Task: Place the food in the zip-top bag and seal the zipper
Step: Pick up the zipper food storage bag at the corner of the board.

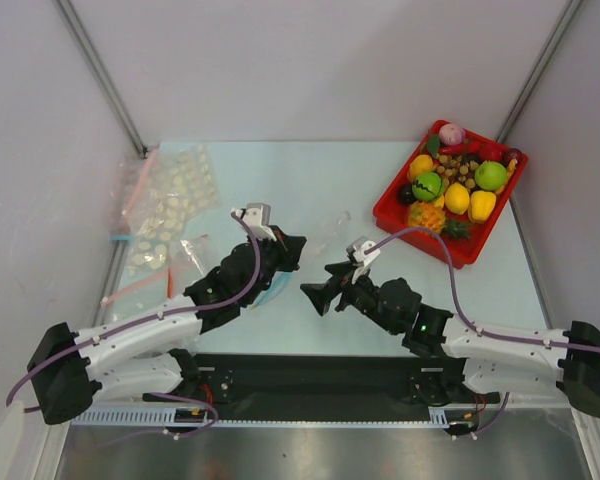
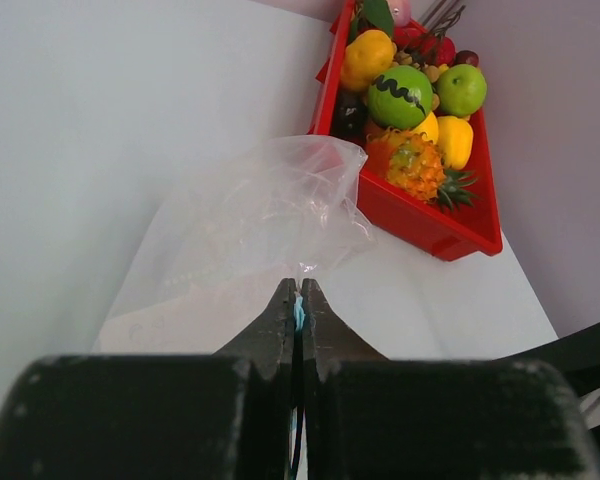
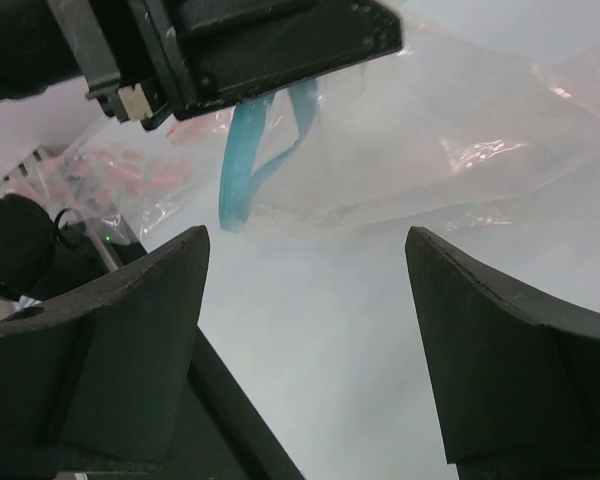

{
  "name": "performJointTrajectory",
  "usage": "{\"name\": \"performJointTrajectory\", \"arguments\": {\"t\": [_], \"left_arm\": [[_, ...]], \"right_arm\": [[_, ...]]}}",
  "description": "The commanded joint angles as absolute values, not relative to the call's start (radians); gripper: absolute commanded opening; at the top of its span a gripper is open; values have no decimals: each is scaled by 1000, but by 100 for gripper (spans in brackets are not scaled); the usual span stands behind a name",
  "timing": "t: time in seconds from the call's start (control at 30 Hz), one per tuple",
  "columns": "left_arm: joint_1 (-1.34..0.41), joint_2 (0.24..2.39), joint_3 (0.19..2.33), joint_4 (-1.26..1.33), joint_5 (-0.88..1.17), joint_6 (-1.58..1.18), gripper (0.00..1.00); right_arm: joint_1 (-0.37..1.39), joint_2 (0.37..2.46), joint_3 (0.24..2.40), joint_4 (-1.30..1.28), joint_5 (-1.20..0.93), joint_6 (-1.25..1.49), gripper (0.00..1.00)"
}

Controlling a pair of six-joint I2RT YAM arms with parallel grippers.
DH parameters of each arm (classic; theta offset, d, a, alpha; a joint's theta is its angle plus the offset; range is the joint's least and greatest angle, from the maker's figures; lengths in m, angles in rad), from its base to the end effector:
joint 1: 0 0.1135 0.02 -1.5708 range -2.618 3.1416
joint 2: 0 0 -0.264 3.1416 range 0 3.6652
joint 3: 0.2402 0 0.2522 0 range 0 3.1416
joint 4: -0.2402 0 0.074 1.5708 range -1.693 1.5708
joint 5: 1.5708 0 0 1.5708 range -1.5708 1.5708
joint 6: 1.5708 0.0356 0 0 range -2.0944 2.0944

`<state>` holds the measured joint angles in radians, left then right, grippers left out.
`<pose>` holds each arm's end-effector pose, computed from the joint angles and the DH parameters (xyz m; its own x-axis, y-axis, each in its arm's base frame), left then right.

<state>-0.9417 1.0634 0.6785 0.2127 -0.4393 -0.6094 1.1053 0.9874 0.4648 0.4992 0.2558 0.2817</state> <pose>0.1570 -0.1899 0.2897 -0.3604 -0.3851 -0.8496 0.3402 0.7938 -0.5041 0.1091 0.1972 0.2610 -0.2189 0.1635 -0.9620 -0.7185 0.6401 0.2722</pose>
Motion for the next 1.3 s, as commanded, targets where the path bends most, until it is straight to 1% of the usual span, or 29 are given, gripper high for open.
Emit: {"name": "performJointTrajectory", "arguments": {"t": [0.0,0.17,0.5,0.6,0.67,0.7,0.73,0.77,0.83,0.87,0.93,0.97,1.0,1.03,1.17,1.27], "left_arm": [[-950,1026,657,290,-400,-615,0],[-962,1023,644,316,-374,-630,0],[-1026,1063,627,400,-336,-678,1],[-1043,1074,630,410,-344,-675,1],[-1045,1078,632,410,-341,-672,1],[-1049,1077,632,411,-341,-672,1],[-1051,1077,630,411,-342,-672,1],[-1051,1077,630,413,-345,-670,2],[-1051,1072,632,410,-351,-663,2],[-1052,1071,635,407,-357,-654,2],[-1051,1065,635,397,-373,-647,3],[-1051,1060,635,396,-374,-644,3],[-1051,1057,634,394,-374,-644,3],[-1051,1051,632,394,-374,-643,4],[-1052,1028,629,390,-393,-632,5],[-1051,1022,627,385,-411,-617,3]], "right_arm": [[1156,1032,503,610,363,207,84],[1173,1103,523,633,370,193,84],[1193,1129,517,673,387,176,85],[1192,1131,514,684,402,176,84],[1192,1134,514,687,419,176,78],[1192,1135,514,687,425,176,69],[1192,1132,512,689,429,176,63],[1192,1129,511,686,434,173,53],[1190,1112,505,683,434,173,40],[1189,1106,503,681,431,172,27],[1180,1086,497,678,420,176,15],[1174,1078,495,672,396,178,6],[1169,1072,494,666,387,187,2],[1160,1066,494,661,379,189,0],[1144,1029,479,650,347,193,0],[1131,1012,472,644,333,202,0]]}}
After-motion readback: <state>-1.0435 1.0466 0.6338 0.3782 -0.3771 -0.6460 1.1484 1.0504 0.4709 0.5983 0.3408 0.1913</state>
